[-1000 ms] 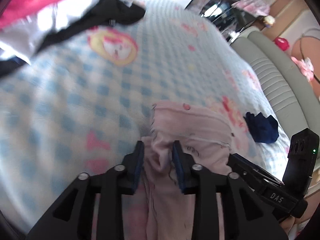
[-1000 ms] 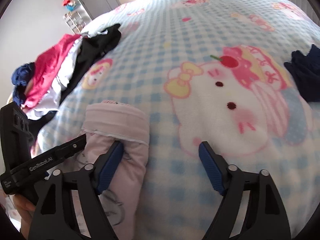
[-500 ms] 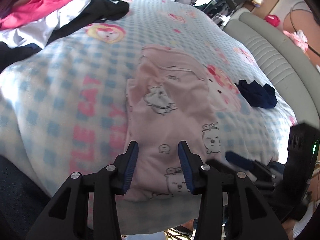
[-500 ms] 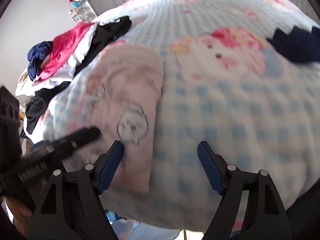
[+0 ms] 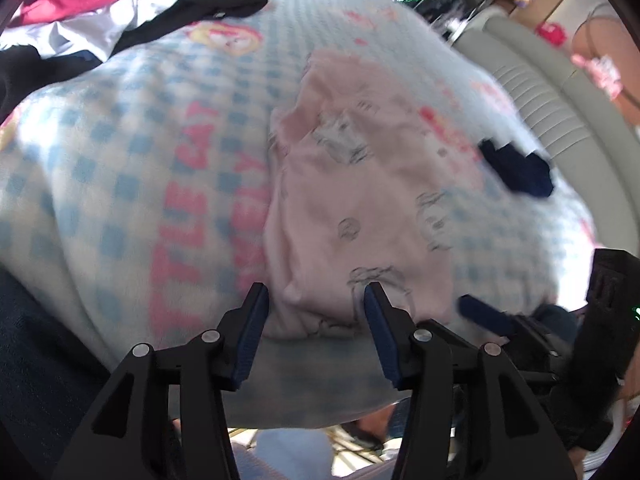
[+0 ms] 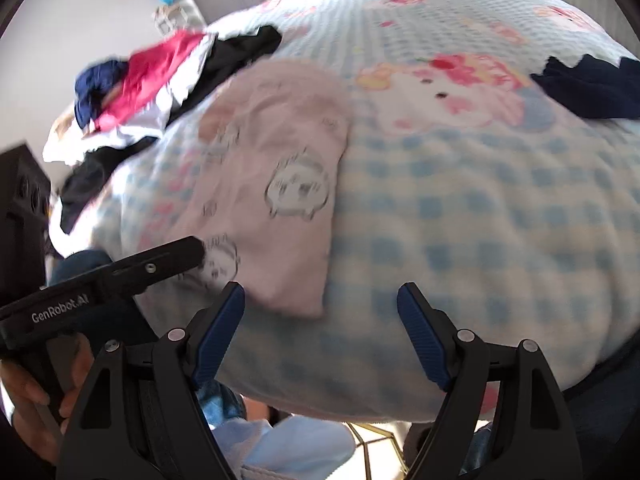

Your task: Fold clothes

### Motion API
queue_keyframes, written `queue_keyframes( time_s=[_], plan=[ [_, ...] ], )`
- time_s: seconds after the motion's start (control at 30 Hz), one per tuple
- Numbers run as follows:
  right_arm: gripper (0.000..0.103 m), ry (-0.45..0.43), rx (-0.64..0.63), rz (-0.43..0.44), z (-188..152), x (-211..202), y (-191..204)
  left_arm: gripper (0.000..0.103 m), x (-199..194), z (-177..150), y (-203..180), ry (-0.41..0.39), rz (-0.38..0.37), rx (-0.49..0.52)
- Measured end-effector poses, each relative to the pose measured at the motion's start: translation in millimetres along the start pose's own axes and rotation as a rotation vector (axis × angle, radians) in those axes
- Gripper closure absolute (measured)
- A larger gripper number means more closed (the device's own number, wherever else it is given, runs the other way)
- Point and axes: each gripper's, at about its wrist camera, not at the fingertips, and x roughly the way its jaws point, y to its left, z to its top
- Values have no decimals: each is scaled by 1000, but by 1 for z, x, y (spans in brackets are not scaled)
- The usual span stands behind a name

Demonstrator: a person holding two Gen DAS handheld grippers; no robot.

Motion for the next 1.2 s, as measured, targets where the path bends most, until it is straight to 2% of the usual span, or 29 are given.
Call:
queue_keyframes(
  time_s=[0.07, 0.17, 0.27, 0.4, 0.57, 0.63, 0.73, 0.87, 0.9, 0.93, 1.03, 1.13, 1.2],
  plan=[
    [23, 29, -35, -38, -5, 9, 5, 51, -6, -1, 6, -20, 14, -29],
    [27, 40, -22, -55, -10, 8, -4, 50, -15, -4, 16, -60, 58, -71],
    [28, 32, 50, -38, -6, -2, -17, 50, -19, -5, 21, -73, 53, -108],
    [27, 23, 22, -74, -11, -6, -18, 50, -22, -5, 22, -85, 64, -113],
    [27, 32, 39, -75, -12, -5, -25, 50, -22, -7, 26, -70, 39, -127],
    [28, 33, 39, -77, -12, -5, -26, 50, -23, -7, 29, -78, -7, -151],
    [28, 22, 54, -67, -12, -10, -29, 50, -28, -8, 42, -90, -120, -216],
    [27, -30, 135, 1, -6, -21, -35, 50, -24, -9, 54, -71, -258, -285],
    [26, -39, 144, 10, -5, -23, -35, 50, -21, -9, 54, -55, -274, -289],
    [26, -42, 141, 15, -4, -23, -33, 50, -18, -10, 52, -40, -269, -282],
    [26, -42, 125, 21, -3, -20, -27, 52, -11, -10, 42, -17, -185, -232],
    [26, -40, 110, 13, -3, -17, -23, 53, -13, -9, 38, -31, -128, -210],
    [26, -31, 107, -15, -2, -17, -25, 55, -16, -8, 37, -51, -120, -197]
  ],
)
